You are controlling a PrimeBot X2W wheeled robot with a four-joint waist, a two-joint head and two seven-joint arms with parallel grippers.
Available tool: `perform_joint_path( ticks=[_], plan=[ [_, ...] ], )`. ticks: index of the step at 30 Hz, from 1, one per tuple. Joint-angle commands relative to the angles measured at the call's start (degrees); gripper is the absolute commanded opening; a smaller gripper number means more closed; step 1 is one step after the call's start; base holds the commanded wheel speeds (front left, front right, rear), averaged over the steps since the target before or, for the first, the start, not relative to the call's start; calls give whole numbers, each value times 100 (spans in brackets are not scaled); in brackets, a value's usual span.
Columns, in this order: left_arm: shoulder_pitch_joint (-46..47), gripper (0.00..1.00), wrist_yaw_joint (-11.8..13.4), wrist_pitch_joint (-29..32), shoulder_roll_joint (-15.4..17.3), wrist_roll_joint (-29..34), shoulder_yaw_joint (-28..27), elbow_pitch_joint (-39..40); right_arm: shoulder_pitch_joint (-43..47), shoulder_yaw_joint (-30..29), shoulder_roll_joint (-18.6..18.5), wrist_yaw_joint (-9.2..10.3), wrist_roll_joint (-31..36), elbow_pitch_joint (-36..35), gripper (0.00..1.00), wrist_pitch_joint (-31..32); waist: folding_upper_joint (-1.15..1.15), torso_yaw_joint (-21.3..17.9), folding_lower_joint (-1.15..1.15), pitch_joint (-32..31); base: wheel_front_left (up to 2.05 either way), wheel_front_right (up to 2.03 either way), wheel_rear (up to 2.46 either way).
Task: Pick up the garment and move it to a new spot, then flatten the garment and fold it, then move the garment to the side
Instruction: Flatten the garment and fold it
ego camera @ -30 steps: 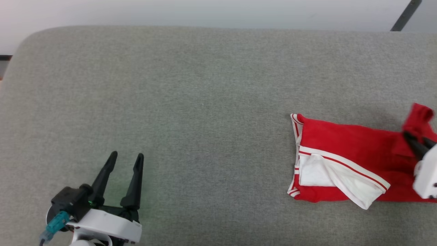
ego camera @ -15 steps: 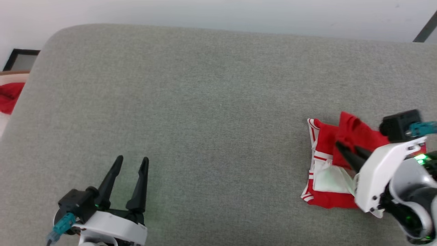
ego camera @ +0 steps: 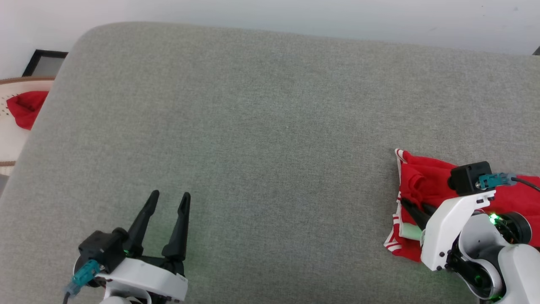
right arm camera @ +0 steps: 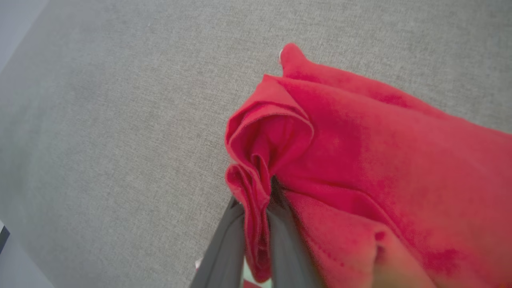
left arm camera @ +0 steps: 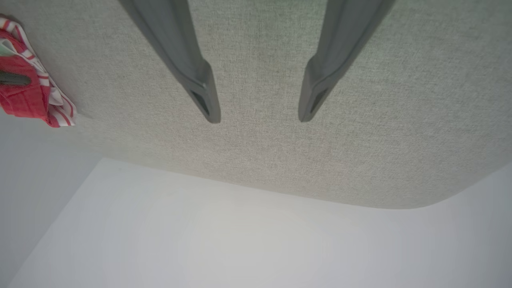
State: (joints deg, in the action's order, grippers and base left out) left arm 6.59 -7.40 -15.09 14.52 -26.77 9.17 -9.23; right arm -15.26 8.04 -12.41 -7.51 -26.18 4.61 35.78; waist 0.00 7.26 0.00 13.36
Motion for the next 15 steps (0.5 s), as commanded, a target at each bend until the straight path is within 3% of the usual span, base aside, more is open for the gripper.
perform_joint_path(
  ticks=[1, 4, 5, 6, 7, 8, 9, 15],
  plan=[
    [17, 100, -13, -2, -4, -22, 3, -9, -76, 20, -17, 4, -27, 56, 0, -64, 0, 7, 0, 7, 0, 0, 0],
    [-3, 100, -13, -2, 8, -32, -21, -18, -130, 89, -15, 3, -40, 218, 0, -216, 0, -3, 0, -9, 0, 0, 0],
    [-16, 100, -13, -2, 11, -36, -33, -27, -150, 123, -11, 3, -53, 249, 16, -266, 0, -17, 0, -26, 0, 0, 0],
    [-38, 100, -13, -2, 12, -35, -48, -36, -168, 173, -17, 3, -69, 265, 38, -326, 0, -37, 0, -52, 0, 0, 0],
    [-59, 100, -13, -2, 10, -30, -56, -46, -176, 204, -34, 3, -82, 283, 49, -374, 0, -58, 0, -80, 0, 0, 0],
    [-78, 100, -13, -2, 6, -31, -62, -59, -180, 224, -51, 4, -98, 300, 96, -418, 0, -81, 0, -116, 0, 0, 0],
    [-90, 100, -13, -2, 4, -31, -66, -76, -182, 232, -56, 4, -117, 310, 100, -445, 0, -106, 0, -154, 0, 0, 0],
    [-185, 100, -13, -2, 8, -40, -109, -114, -293, 246, -122, 4, -317, 207, 100, -526, 0, -271, 0, -391, 0, 0, 0]
  ],
)
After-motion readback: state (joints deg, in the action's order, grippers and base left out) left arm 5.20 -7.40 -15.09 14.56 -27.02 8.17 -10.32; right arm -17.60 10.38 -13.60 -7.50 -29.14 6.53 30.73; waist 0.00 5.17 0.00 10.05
